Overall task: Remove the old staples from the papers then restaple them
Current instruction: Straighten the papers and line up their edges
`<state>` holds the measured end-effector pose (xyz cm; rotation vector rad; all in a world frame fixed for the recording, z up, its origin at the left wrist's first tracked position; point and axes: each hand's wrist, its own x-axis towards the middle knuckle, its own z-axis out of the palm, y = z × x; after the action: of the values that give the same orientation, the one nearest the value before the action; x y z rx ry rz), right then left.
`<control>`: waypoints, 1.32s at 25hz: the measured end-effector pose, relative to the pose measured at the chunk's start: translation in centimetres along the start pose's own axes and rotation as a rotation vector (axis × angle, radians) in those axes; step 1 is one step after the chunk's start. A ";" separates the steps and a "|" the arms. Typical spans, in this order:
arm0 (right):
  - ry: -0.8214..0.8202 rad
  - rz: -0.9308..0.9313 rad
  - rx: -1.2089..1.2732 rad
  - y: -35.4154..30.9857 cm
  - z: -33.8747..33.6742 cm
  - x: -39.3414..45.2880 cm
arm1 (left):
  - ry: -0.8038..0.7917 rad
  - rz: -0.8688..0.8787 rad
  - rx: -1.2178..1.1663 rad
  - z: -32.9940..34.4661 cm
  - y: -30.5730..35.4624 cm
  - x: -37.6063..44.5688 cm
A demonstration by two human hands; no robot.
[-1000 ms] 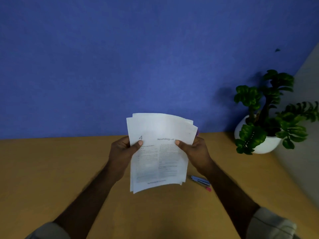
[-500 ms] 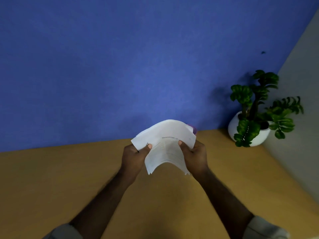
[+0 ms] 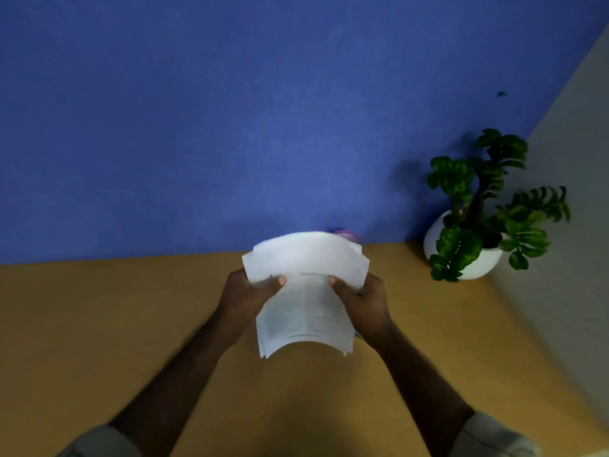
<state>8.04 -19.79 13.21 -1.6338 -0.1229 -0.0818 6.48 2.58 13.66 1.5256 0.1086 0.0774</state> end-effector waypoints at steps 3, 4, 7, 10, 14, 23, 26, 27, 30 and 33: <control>-0.114 0.089 0.041 2.3 -1.5 0.2 | 0.006 -0.020 -0.004 0.3 -1.2 -0.4; -0.132 0.108 0.041 2.8 -2.0 0.4 | 0.014 -0.020 -0.018 0.4 -1.5 -0.5; -0.173 0.167 0.040 3.6 -2.6 1.0 | 0.039 -0.059 -0.011 0.4 -2.1 -0.8; -0.170 0.172 0.072 3.4 -2.3 1.6 | 0.070 -0.037 0.022 0.6 -2.2 -1.1; -0.142 0.168 0.146 3.2 -1.6 2.2 | 0.092 0.019 -0.011 0.7 -1.9 -1.4; -0.159 0.195 0.006 4.4 -2.3 1.0 | 0.181 -0.029 0.098 0.8 -2.8 -1.1; -0.086 0.106 -0.115 4.1 -2.5 1.5 | 0.279 -0.020 -0.074 0.0 -1.1 0.1; -0.012 0.125 -0.165 4.2 -2.4 1.5 | 0.293 -0.014 -0.139 -0.4 -0.4 0.5; 0.074 0.324 -0.033 4.4 -1.3 1.1 | 0.302 -0.006 -0.293 -1.5 1.0 1.4; -0.148 0.460 0.408 4.4 0.3 0.9 | 0.270 -0.049 -0.457 -1.7 1.4 1.9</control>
<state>9.47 -19.78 9.00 -1.2243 0.1195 0.3938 8.23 4.58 14.98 1.0497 0.3218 0.2518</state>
